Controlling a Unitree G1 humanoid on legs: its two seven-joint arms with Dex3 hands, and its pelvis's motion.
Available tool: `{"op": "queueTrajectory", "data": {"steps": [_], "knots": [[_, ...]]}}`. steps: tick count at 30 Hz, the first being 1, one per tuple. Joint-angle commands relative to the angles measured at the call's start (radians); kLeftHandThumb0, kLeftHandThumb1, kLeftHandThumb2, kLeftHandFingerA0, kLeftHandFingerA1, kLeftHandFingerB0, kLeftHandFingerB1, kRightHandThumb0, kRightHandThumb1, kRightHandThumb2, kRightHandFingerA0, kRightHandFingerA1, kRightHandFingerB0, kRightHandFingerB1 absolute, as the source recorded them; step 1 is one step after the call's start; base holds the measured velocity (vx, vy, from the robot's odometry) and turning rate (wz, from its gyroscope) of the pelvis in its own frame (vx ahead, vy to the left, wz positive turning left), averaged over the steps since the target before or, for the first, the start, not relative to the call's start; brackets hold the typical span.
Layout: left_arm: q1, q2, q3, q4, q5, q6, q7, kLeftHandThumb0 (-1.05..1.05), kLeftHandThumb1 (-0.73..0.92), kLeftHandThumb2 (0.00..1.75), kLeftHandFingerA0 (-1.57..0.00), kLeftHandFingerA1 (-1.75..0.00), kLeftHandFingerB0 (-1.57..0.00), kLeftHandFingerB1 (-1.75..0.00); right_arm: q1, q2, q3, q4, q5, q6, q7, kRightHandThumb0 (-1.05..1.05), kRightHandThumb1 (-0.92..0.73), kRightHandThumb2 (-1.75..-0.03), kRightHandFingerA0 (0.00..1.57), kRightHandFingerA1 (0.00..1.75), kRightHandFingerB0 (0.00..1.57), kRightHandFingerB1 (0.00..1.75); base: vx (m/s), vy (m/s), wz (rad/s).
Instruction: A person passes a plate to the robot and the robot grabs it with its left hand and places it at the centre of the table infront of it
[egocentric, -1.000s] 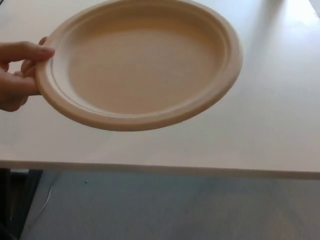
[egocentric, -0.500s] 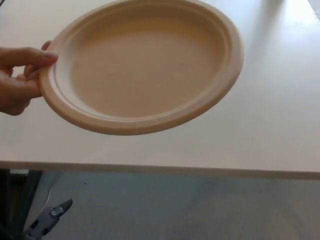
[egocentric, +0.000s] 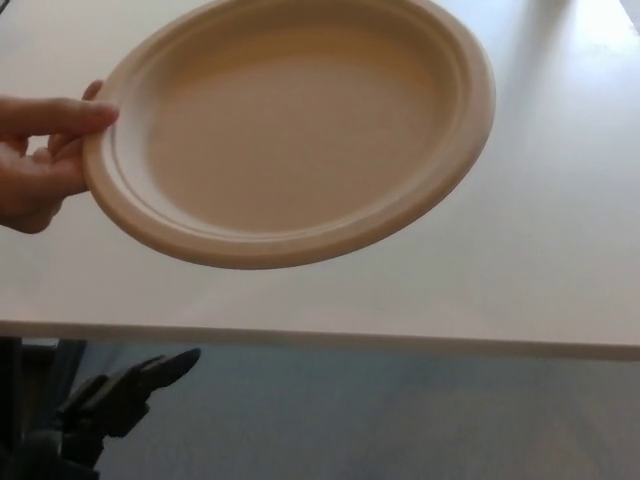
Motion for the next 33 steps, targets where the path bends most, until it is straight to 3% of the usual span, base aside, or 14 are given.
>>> {"op": "queueTrajectory", "data": {"steps": [1, 4, 5, 7, 14, 16, 17, 20, 21, 23, 26, 27, 30, 33], "knots": [[0.026, -0.048, 0.112, -0.401, -0.005, -0.391, 0.047, -0.71, 0.48, 0.79, -0.29, -0.44, -0.18, -0.39, -0.027, -0.024, -0.006, 0.019, -0.001, 0.005, 0.029, -0.77, -0.75, -0.62, 0.32, 0.6, 0.24, 0.45, 0.0, 0.0, 0.0], [0.078, -0.016, 0.021, -0.487, -0.161, -0.287, 0.009, -0.44, 0.63, 0.6, -0.51, -0.37, -0.27, -0.3, -0.028, -0.025, 0.003, 0.018, -0.011, 0.003, 0.021, -0.77, -0.75, -0.63, 0.33, 0.59, 0.24, 0.44, 0.0, 0.0, 0.0], [0.121, 0.023, -0.009, -0.528, -0.241, -0.237, -0.015, -0.36, 0.63, 0.59, -0.95, -0.61, -0.37, -0.33, -0.028, -0.026, 0.006, 0.018, -0.014, 0.001, 0.021, -0.76, -0.75, -0.63, 0.33, 0.6, 0.23, 0.44, 0.0, 0.0, 0.0], [0.184, 0.089, -0.077, -0.588, -0.379, -0.181, -0.047, -0.4, 0.65, 0.6, -1.0, -0.64, -0.4, -0.34, -0.027, -0.029, 0.009, 0.017, -0.016, -0.001, 0.022, -0.76, -0.76, -0.62, 0.3, 0.59, 0.24, 0.44, 0.0, 0.0, 0.0], [0.175, 0.129, -0.149, -0.669, -0.497, -0.191, -0.047, -0.53, 0.63, 0.6, -0.92, -0.55, -0.47, -0.37, -0.033, -0.024, 0.006, 0.021, -0.01, 0.018, 0.028, -0.72, -0.76, -0.62, 0.32, 0.58, 0.25, 0.44, 0.0, 0.0, 0.0], [0.158, 0.102, -0.133, -0.67, -0.47, -0.213, -0.033, -0.65, 0.58, 0.9, -0.91, -0.67, -0.44, -0.52, -0.035, -0.023, 0.007, 0.022, -0.01, 0.025, 0.028, -0.72, -0.75, -0.62, 0.33, 0.58, 0.26, 0.43, 0.0, 0.0, 0.0], [0.104, 0.064, -0.047, -0.644, -0.4, -0.271, -0.017, -0.65, 0.73, 0.62, -0.92, -0.79, -0.52, -0.4, -0.035, -0.023, 0.01, 0.023, -0.014, 0.026, 0.026, -0.72, -0.76, -0.62, 0.33, 0.57, 0.25, 0.42, 0.0, 0.0, 0.0], [0.081, 0.045, -0.007, -0.635, -0.381, -0.294, -0.021, -0.65, 0.73, 0.62, -0.92, -0.79, -0.52, -0.4, -0.036, -0.023, 0.011, 0.023, -0.015, 0.026, 0.026, -0.72, -0.76, -0.62, 0.33, 0.57, 0.25, 0.42, 0.0, 0.0, 0.0], [0.056, -0.005, 0.044, -0.628, -0.358, -0.339, 0.005, -0.47, 0.59, 0.58, -0.99, -0.8, -0.8, -0.5, -0.036, -0.024, 0.009, 0.025, -0.013, 0.026, 0.029, -0.72, -0.76, -0.62, 0.34, 0.59, 0.23, 0.43, 0.0, 0.0, 0.0], [0.122, 0.011, 0.1, -0.635, -0.404, -0.376, -0.015, -0.33, 0.57, 0.57, -0.99, -0.72, -0.84, -0.56, -0.035, -0.027, 0.013, 0.026, -0.017, 0.021, 0.029, -0.74, -0.75, -0.63, 0.35, 0.6, 0.23, 0.43, 0.0, 0.0, 0.0], [0.16, 0.04, 0.104, -0.61, -0.48, -0.443, -0.041, -0.33, 0.66, 0.59, -0.95, -0.66, -0.67, -0.52, -0.043, -0.032, 0.022, 0.024, -0.025, 0.018, 0.03, -0.74, -0.75, -0.63, 0.35, 0.57, 0.24, 0.43, 0.0, 0.0, 0.0], [0.144, 0.04, 0.114, -0.609, -0.489, -0.447, -0.039, -0.44, 0.63, 1.0, -0.86, -0.77, -0.47, -0.61, -0.043, -0.032, 0.021, 0.023, -0.023, 0.019, 0.032, -0.72, -0.76, -0.62, 0.31, 0.55, 0.24, 0.42, 0.0, 0.0, 0.0], [0.025, 0.07, 0.158, -0.625, -0.523, -0.382, -0.039, -0.52, 0.84, 0.65, -0.78, -0.54, -0.36, -0.38, -0.044, -0.032, 0.021, 0.024, -0.021, 0.022, 0.032, -0.73, -0.76, -0.62, 0.32, 0.56, 0.24, 0.43, 0.0, 0.0, 0.0], [-0.103, 0.218, 0.067, -0.632, -0.746, -0.209, -0.082, -0.72, 0.82, 0.65, -0.71, -0.46, -0.32, -0.35, -0.046, -0.033, 0.028, 0.025, -0.027, 0.024, 0.03, -0.74, -0.75, -0.63, 0.35, 0.58, 0.24, 0.43, 0.0, 0.0, 0.0]]}}
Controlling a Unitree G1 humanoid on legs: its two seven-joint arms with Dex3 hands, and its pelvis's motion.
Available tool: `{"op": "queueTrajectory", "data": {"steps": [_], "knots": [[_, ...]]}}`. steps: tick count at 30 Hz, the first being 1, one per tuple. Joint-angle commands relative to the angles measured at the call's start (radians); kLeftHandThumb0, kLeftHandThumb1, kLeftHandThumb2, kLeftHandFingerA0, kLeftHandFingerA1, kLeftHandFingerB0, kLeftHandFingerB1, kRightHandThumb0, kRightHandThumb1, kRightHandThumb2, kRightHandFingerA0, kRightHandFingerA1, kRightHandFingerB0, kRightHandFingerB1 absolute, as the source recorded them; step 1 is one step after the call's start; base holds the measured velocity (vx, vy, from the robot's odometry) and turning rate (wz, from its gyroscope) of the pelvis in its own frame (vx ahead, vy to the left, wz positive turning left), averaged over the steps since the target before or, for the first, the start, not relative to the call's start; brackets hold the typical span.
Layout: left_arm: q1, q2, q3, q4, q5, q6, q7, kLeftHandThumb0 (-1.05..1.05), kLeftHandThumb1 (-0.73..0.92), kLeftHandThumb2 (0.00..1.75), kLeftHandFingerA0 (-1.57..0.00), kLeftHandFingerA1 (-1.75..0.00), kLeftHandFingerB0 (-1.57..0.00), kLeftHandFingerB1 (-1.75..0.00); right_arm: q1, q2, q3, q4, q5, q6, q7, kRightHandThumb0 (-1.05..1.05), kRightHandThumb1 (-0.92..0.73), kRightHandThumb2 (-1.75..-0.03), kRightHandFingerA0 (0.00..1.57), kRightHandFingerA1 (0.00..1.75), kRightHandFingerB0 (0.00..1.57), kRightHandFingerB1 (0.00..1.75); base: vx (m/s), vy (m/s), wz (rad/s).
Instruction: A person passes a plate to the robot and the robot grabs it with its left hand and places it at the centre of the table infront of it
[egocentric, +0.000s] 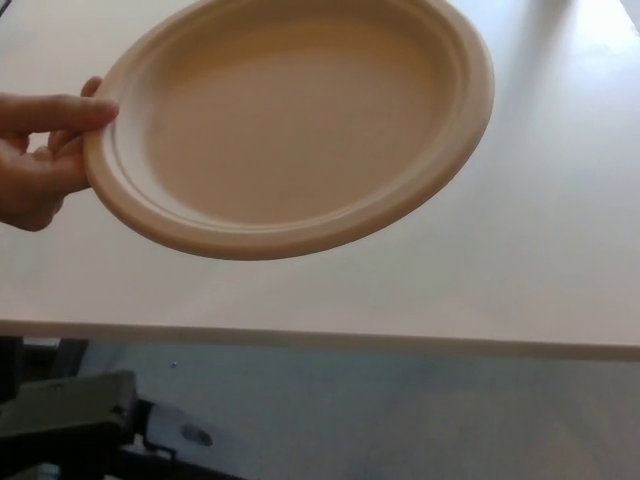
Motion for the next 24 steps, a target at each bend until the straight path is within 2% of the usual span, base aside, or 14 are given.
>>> {"op": "queueTrajectory", "data": {"steps": [1, 2, 3, 4, 5, 6, 7, 8, 9, 10, 12, 17, 20, 24], "knots": [[-0.207, 0.143, -0.01, -0.004, -0.31, 0.072, -0.035, -0.72, 0.82, 0.65, -0.71, -0.46, -0.32, -0.35, -0.01, -0.029, 0.011, 0.011, -0.021, 0.017, 0.012, -0.74, -0.75, -0.63, 0.35, 0.58, 0.24, 0.43, 0.0, 0.0, 0.0], [-0.236, 0.062, 0.036, -0.035, -0.159, 0.137, 0.012, -0.86, 0.59, 0.98, -0.34, -0.51, -0.06, -0.26, -0.01, -0.028, 0.009, 0.012, -0.019, 0.019, 0.013, -0.74, -0.75, -0.62, 0.34, 0.58, 0.25, 0.43, 0.0, 0.0, 0.0], [-0.269, -0.033, 0.086, -0.079, 0.013, 0.219, 0.066, -0.86, 0.59, 0.98, -0.34, -0.51, -0.06, -0.26, -0.011, -0.027, 0.007, 0.013, -0.016, 0.02, 0.015, -0.74, -0.75, -0.62, 0.34, 0.58, 0.25, 0.43, 0.0, 0.0, 0.0], [-0.337, -0.039, 0.074, -0.106, 0.057, 0.319, 0.095, -0.7, 0.7, 0.95, -0.71, -0.74, -0.05, -0.33, -0.011, -0.027, 0.007, 0.013, -0.015, 0.019, 0.017, -0.74, -0.75, -0.62, 0.33, 0.57, 0.25, 0.44, 0.0, 0.0, 0.0], [-0.479, -0.026, 0.022, -0.135, 0.077, 0.497, 0.119, -0.67, 0.66, 0.94, -0.53, -0.76, -0.04, -0.31, -0.007, -0.031, 0.007, 0.013, -0.013, 0.015, 0.025, -0.73, -0.75, -0.62, 0.31, 0.56, 0.24, 0.43, 0.0, 0.0, 0.0], [-0.495, -0.029, 0.016, -0.135, 0.08, 0.514, 0.117, -0.67, 0.66, 0.94, -0.53, -0.76, -0.04, -0.31, -0.006, -0.031, 0.007, 0.013, -0.012, 0.015, 0.027, -0.73, -0.75, -0.62, 0.31, 0.56, 0.24, 0.43, 0.0, 0.0, 0.0], [-0.525, -0.017, 0.013, -0.111, 0.065, 0.522, 0.102, -0.62, 0.71, 0.63, -0.21, -0.38, -0.1, -0.2, -0.006, -0.032, 0.007, 0.013, -0.012, 0.016, 0.028, -0.72, -0.76, -0.62, 0.3, 0.54, 0.24, 0.42, 0.0, 0.0, 0.0], [-0.562, -0.001, 0.013, -0.077, 0.043, 0.526, 0.08, -0.62, 0.71, 0.63, -0.21, -0.38, -0.1, -0.2, -0.006, -0.033, 0.006, 0.013, -0.011, 0.017, 0.029, -0.72, -0.76, -0.62, 0.3, 0.54, 0.24, 0.42, 0.0, 0.0, 0.0], [-0.593, -0.033, 0.109, 0.026, 0.241, 0.372, 0.063, -0.74, 0.52, 0.63, -0.07, -0.21, -0.12, -0.27, -0.007, -0.033, 0.01, 0.013, -0.015, 0.015, 0.028, -0.73, -0.76, -0.62, 0.33, 0.57, 0.25, 0.43, 0.0, 0.0, 0.0], [-0.572, -0.04, 0.16, 0.06, 0.341, 0.331, 0.038, -0.7, 0.42, 0.84, 0.0, -0.1, 0.0, -0.27, -0.008, -0.034, 0.013, 0.014, -0.018, 0.014, 0.027, -0.74, -0.76, -0.62, 0.34, 0.58, 0.26, 0.44, 0.0, 0.0, 0.0], [-0.535, -0.026, 0.187, 0.057, 0.385, 0.363, -0.005, -0.73, 0.43, 0.85, 0.0, -0.1, 0.0, -0.2, -0.011, -0.034, 0.008, 0.014, -0.011, 0.015, 0.032, -0.72, -0.76, -0.62, 0.32, 0.57, 0.25, 0.44, 0.0, 0.0, 0.0], [-0.594, -0.024, 0.17, 0.134, 0.502, 0.368, -0.017, -0.87, 0.55, 0.92, 0.0, -0.01, -0.01, -0.2, -0.017, -0.043, 0.029, 0.011, -0.034, 0.013, 0.025, -0.74, -0.77, -0.63, 0.32, 0.56, 0.24, 0.42, 0.0, 0.0, 0.0], [-0.609, -0.019, 0.136, 0.169, 0.519, 0.398, -0.035, -0.84, 0.51, 0.84, 0.0, 0.0, -0.02, -0.2, -0.019, -0.044, 0.033, 0.011, -0.034, 0.015, 0.03, -0.73, -0.77, -0.62, 0.32, 0.55, 0.25, 0.42, 0.0, 0.0, 0.0], [-0.624, -0.025, 0.12, 0.193, 0.572, 0.422, -0.038, -0.86, 0.51, 0.86, 0.0, 0.0, 0.0, -0.19, -0.028, -0.041, 0.023, 0.012, -0.021, 0.026, 0.039, -0.74, -0.76, -0.62, 0.31, 0.57, 0.25, 0.43, 0.0, 0.0, 0.0]]}}
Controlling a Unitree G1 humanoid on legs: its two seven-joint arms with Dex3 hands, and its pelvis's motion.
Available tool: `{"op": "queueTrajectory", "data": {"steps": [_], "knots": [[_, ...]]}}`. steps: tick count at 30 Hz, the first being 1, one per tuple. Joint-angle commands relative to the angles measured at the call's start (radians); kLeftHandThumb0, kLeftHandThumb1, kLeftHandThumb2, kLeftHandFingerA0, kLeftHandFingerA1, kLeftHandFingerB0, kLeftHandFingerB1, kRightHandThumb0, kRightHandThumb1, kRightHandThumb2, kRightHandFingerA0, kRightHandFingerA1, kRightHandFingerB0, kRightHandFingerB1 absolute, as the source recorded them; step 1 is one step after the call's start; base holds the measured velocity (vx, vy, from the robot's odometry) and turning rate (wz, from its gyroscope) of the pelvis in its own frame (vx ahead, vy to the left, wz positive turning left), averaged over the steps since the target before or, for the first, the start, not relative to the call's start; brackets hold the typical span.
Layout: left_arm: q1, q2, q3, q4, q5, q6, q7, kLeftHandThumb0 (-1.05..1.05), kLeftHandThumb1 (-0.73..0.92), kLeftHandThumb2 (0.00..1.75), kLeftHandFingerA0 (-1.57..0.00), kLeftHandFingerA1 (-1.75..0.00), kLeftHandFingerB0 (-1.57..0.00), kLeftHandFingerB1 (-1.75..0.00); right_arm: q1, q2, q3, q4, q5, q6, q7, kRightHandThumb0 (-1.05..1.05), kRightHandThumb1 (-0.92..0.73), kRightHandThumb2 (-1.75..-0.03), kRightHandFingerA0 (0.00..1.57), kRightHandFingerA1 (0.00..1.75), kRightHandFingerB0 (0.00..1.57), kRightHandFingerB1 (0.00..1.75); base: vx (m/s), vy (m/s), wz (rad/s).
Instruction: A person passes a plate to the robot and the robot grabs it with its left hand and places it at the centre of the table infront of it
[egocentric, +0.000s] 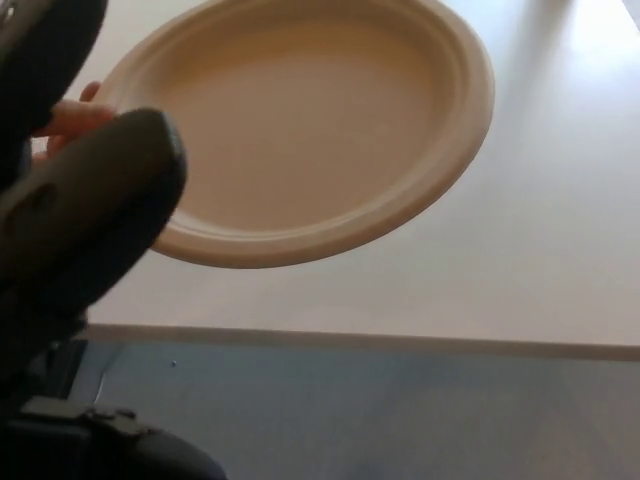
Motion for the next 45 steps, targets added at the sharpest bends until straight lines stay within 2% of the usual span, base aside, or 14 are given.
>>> {"op": "queueTrajectory", "data": {"steps": [1, 8, 10, 12, 14, 15, 26, 32, 34, 36, 38, 42, 43, 45], "knots": [[-0.081, -0.02, -0.008, 0.131, 0.376, 0.199, -0.047, -0.81, 0.48, 0.9, 0.0, -0.06, 0.0, -0.2, -0.019, -0.042, 0.005, 0.009, -0.017, 0.02, 0.036, -0.75, -0.76, -0.63, 0.31, 0.56, 0.25, 0.43, 0.0, 0.0, 0.0], [-0.08, 0.002, -0.042, 0.189, 0.447, 0.223, -0.078, -0.87, 0.52, 0.93, 0.0, -0.05, 0.0, -0.12, -0.026, -0.043, 0.007, 0.007, -0.019, 0.023, 0.034, -0.76, -0.75, -0.63, 0.32, 0.58, 0.23, 0.44, 0.0, 0.0, 0.0], [-0.08, -0.006, -0.053, 0.204, 0.448, 0.222, -0.068, -0.92, 0.6, 0.64, 0.0, -0.07, 0.0, -0.15, -0.026, -0.042, 0.0, 0.007, -0.013, 0.025, 0.04, -0.75, -0.75, -0.62, 0.3, 0.58, 0.23, 0.44, 0.0, 0.0, 0.0], [-0.089, 0.005, -0.065, 0.218, 0.465, 0.232, -0.08, -0.88, 0.5, 0.91, 0.0, 0.0, 0.0, -0.09, -0.03, -0.041, -0.012, 0.011, -0.001, 0.027, 0.052, -0.75, -0.75, -0.62, 0.29, 0.57, 0.23, 0.44, 0.0, 0.0, 0.0], [-0.092, 0.008, -0.072, 0.233, 0.479, 0.227, -0.075, -0.91, 0.58, 0.65, 0.0, -0.21, 0.0, -0.21, -0.031, -0.039, -0.017, 0.012, 0.002, 0.03, 0.052, -0.71, -0.75, -0.62, 0.28, 0.56, 0.23, 0.44, 0.0, 0.0, 0.0], [-0.097, 0.012, -0.081, 0.247, 0.49, 0.231, -0.079, -0.89, 0.51, 0.91, 0.0, 0.0, 0.0, -0.09, -0.032, -0.04, -0.02, 0.012, 0.004, 0.03, 0.055, -0.73, -0.76, -0.62, 0.25, 0.57, 0.21, 0.44, 0.0, 0.0, 0.0], [-0.15, 0.047, -0.163, 0.373, 0.629, 0.258, -0.087, -0.99, 0.49, 0.76, 0.0, -0.14, -0.01, -0.19, -0.056, -0.044, -0.024, 0.01, 0.001, 0.032, 0.058, -0.73, -0.76, -0.62, 0.31, 0.59, 0.23, 0.45, 0.0, 0.0, 0.0], [-0.164, 0.067, -0.21, 0.447, 0.718, 0.265, -0.061, -0.89, 0.51, 0.95, -0.06, -0.14, -0.03, -0.1, -0.055, -0.047, -0.014, 0.01, -0.011, 0.026, 0.058, -0.76, -0.76, -0.62, 0.28, 0.57, 0.21, 0.45, 0.0, 0.0, 0.0], [-0.174, 0.065, -0.221, 0.469, 0.736, 0.264, -0.039, -0.96, 0.58, 0.64, 0.0, -0.25, 0.0, -0.23, -0.055, -0.048, -0.009, 0.009, -0.017, 0.023, 0.054, -0.77, -0.77, -0.62, 0.29, 0.57, 0.22, 0.44, 0.0, 0.0, 0.0], [-0.202, 0.064, -0.236, 0.51, 0.827, 0.267, 0.045, -0.7, 0.43, 0.75, -0.08, -0.31, 0.0, -0.15, -0.063, -0.045, -0.007, 0.01, -0.02, 0.023, 0.045, -0.75, -0.76, -0.62, 0.3, 0.57, 0.24, 0.44, 0.0, 0.0, 0.0], [-0.21, 0.047, -0.243, 0.541, 0.842, 0.257, 0.111, 0.15, 0.39, 0.89, -0.13, -0.49, -0.02, -0.47, -0.062, -0.046, -0.009, 0.01, -0.019, 0.02, 0.048, -0.74, -0.76, -0.62, 0.29, 0.57, 0.25, 0.43, 0.0, 0.0, 0.0], [-0.208, 0.028, -0.252, 0.558, 0.848, 0.269, 0.148, 0.09, 0.38, 0.91, -0.19, -0.52, -0.27, -0.54, -0.059, -0.048, -0.013, 0.008, -0.015, 0.013, 0.052, -0.73, -0.77, -0.62, 0.28, 0.56, 0.25, 0.44, 0.0, 0.0, 0.0], [-0.209, 0.02, -0.256, 0.574, 0.835, 0.263, 0.166, 0.08, 0.56, 0.6, -0.32, -0.37, -0.51, -0.39, -0.06, -0.047, -0.013, 0.008, -0.017, 0.016, 0.049, -0.72, -0.77, -0.63, 0.27, 0.55, 0.26, 0.43, 0.0, 0.0, 0.0], [-0.212, 0.012, -0.26, 0.598, 0.823, 0.253, 0.193, 0.04, 0.57, 0.61, -0.34, -0.38, -0.56, -0.39, -0.06, -0.047, -0.014, 0.008, -0.017, 0.017, 0.049, -0.72, -0.77, -0.63, 0.27, 0.54, 0.27, 0.42, 0.0, 0.0, 0.0]]}}
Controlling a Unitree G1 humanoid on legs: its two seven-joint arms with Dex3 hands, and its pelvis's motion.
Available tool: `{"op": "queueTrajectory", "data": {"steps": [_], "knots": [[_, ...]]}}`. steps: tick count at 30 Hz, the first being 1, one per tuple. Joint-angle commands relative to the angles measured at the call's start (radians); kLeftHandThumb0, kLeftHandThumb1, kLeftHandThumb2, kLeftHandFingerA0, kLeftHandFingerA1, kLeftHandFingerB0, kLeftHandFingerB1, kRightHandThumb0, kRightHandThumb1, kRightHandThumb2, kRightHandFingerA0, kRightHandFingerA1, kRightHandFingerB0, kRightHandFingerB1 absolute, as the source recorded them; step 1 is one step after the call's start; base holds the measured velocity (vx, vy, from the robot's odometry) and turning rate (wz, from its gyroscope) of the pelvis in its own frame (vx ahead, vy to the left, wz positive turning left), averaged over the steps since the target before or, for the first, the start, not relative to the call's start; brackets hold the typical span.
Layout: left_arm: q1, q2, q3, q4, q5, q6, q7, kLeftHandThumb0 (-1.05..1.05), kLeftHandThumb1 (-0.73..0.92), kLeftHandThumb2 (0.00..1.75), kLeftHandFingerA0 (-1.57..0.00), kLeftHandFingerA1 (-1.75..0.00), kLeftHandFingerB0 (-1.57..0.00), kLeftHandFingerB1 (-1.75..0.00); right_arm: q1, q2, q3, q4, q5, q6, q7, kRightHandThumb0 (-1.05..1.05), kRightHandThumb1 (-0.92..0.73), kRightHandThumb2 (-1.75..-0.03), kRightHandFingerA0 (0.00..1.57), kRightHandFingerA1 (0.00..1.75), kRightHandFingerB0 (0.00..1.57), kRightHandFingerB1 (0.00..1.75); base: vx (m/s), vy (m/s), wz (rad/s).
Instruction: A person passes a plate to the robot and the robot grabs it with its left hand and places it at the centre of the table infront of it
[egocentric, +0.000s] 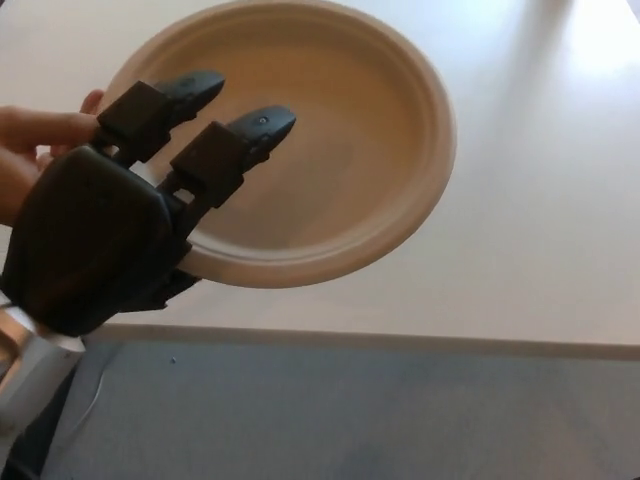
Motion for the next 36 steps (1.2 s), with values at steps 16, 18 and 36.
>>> {"op": "queueTrajectory", "data": {"steps": [16, 18, 36], "knots": [[-0.038, 0.006, -0.059, 0.159, 0.133, 0.052, 0.2, -0.29, 0.57, 0.59, -0.95, -0.49, -0.87, -0.52, -0.032, -0.03, -0.014, 0.008, -0.014, 0.023, 0.011, -0.74, -0.78, -0.64, 0.31, 0.56, 0.23, 0.42, 0.0, 0.0, 0.0], [-0.053, 0.009, -0.074, 0.192, 0.135, 0.041, 0.219, -0.25, 0.63, 0.6, -0.92, -0.47, -0.88, -0.61, -0.035, -0.029, -0.023, 0.009, -0.005, 0.019, 0.019, -0.74, -0.79, -0.63, 0.28, 0.56, 0.23, 0.43, 0.0, 0.0, 0.0], [-0.273, -0.053, -0.309, 0.624, 0.157, 0.158, 0.183, -0.29, 0.63, 0.59, -0.95, -0.86, -0.87, -0.58, -0.044, -0.029, -0.021, 0.011, -0.01, 0.018, 0.017, -0.75, -0.81, -0.63, 0.31, 0.58, 0.23, 0.45, 0.0, 0.0, 0.0]]}}
